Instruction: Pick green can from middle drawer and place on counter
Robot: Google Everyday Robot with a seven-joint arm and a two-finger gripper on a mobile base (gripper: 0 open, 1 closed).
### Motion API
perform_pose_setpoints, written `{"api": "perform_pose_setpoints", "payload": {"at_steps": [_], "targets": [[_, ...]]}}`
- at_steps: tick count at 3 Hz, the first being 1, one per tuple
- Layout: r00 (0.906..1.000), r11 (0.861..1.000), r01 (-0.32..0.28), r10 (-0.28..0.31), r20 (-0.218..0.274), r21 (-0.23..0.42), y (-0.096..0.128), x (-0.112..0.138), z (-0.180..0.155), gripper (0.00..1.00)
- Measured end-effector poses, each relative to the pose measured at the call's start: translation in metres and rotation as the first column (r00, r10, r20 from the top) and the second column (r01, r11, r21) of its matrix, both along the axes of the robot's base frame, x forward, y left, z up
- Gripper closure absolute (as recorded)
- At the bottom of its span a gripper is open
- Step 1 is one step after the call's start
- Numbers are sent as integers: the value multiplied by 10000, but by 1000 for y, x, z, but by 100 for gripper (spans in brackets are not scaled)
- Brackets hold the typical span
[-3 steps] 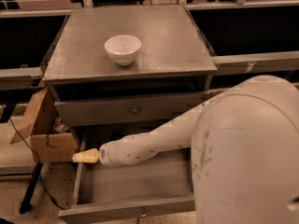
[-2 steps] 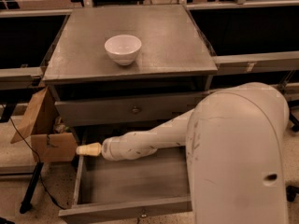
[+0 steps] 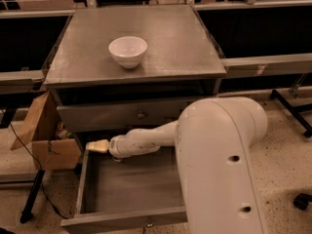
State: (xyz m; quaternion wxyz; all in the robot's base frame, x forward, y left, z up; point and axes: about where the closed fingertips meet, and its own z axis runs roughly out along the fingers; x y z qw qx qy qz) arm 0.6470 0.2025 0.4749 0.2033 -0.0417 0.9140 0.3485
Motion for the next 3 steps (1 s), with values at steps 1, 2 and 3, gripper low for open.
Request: {"api": "perform_pose_setpoints", "payload": {"at_steps": [1,2,3], "targets": [[9997,9999,77,-81,-251,-140,13,10,-15,0],[9958,9960,707,-737,-546,-544,18,18,-26,0],[9831,9799,1591,-1684,-717,-1205,2,26,-40,0]]}}
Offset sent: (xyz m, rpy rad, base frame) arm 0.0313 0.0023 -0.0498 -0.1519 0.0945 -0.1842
